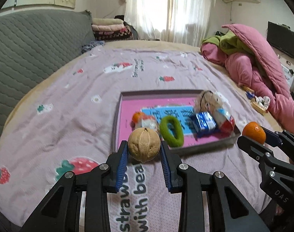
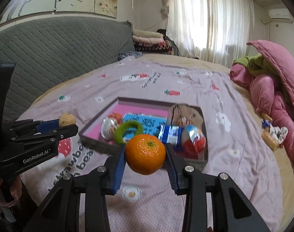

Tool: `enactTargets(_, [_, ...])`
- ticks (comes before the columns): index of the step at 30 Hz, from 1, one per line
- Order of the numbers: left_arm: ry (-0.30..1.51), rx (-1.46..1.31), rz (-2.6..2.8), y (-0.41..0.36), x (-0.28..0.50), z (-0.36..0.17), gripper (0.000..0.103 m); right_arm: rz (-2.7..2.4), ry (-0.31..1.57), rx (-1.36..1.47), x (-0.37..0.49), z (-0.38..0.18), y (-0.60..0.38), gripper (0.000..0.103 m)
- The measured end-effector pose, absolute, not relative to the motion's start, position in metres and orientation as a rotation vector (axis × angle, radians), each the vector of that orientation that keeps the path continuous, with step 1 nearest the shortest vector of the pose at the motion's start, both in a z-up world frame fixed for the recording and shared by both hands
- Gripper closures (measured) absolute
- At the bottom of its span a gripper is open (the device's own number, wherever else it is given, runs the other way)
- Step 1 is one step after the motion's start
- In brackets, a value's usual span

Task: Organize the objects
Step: 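Carry the walnut with the left tool while the right carries the mandarin into the tray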

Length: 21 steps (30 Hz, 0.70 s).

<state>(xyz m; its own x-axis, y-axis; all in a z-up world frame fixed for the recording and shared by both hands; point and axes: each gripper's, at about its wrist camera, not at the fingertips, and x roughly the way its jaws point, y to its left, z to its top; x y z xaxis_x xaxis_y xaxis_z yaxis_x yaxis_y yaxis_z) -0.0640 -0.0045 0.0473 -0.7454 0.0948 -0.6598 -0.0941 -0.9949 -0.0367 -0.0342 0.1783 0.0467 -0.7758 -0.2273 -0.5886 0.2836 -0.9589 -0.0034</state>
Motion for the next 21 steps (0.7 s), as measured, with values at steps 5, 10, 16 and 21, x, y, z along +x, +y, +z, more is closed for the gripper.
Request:
enactTargets(5, [0.005,-1.046,2.855,-0.009,-0.072,0.061,0.070,-2.738,0.142,0.859,-0.039,0.060,0.177,0.064])
enactTargets(10, [0.001,-1.037,2.861,-0.016,-0.084,0.072,0.070,-2.747,0.154,0.836,-0.046,0.071,0.176,0.064])
enactTargets(16, [-0.025,-1.024,2.863,-0.030,-0.110,0.093,0.070,-2.765,0.175,0.799,-0.058,0.088,0.177,0.064])
enactTargets(21, [-0.025,-1.034,2.879,-0.038,-0.131,0.095,0.070,-2.777,0.183,0.780,-0.070,0.096,0.179,0.064])
